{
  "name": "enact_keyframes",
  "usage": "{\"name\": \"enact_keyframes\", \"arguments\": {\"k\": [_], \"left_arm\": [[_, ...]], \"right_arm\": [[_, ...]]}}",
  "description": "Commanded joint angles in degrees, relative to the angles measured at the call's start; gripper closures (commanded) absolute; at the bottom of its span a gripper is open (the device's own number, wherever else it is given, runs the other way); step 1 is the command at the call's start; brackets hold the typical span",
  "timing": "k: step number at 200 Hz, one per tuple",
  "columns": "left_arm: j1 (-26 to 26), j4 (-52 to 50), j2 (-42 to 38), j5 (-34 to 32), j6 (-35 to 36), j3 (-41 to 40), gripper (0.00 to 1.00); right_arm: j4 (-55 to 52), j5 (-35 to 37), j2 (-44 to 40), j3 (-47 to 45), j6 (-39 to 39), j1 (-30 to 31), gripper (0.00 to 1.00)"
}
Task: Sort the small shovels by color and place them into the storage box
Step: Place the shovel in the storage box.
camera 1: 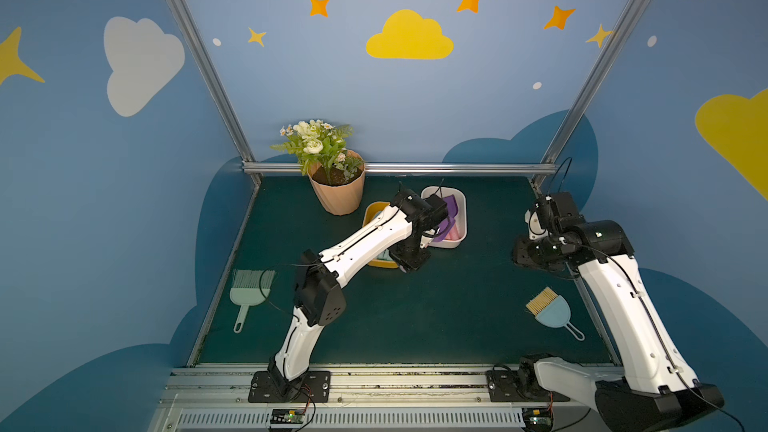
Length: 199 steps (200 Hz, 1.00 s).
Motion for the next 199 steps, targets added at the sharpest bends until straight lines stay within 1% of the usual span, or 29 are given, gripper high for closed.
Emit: {"name": "enact_keyframes", "arguments": {"k": [1,27,40,57,76,127,159,199], "left_arm": [[0.13,-4.8,5.67,0.8,-4.85,11.01,0.97],[0.86,-4.68,13.8,-0.44,-8.79,25.28,0.97],[1.39,-1.57,16.15,-0.13,-10.47,29.07,0.97],[2.4,5.13,16.86,0.72,-13.05,28.36,0.97],[2.9,12.09,17.75,-0.1,-13.87,26.9,0.97],[4.31,25.09,22.05,-1.57,-15.14,26.92,0.97],[5.41,29.64,24.9,-1.02,-15.18,27.06,0.97],[7.09,31.71,27.59,-0.88,-15.19,27.28,0.97]], "right_arm": [[-0.81,-0.89,-1.41,0.72,-0.49,-0.25,0.52],[-0.87,-1.95,-2.18,0.6,-0.44,-0.29,0.52],[-0.87,-2.4,-2.42,0.35,-0.31,-0.25,0.52],[-0.63,-3.05,-2.27,0.1,-0.38,-0.25,0.52],[0.33,-4.29,-2.31,-0.86,-0.31,-0.25,0.52],[1.74,-5.87,-1.55,-2.02,-0.45,-0.25,0.52],[2.3,-6.74,-1.44,-2.39,-0.39,-0.25,0.52],[3.14,-7.37,-1.35,-3.75,-0.51,-0.29,0.52]]}}
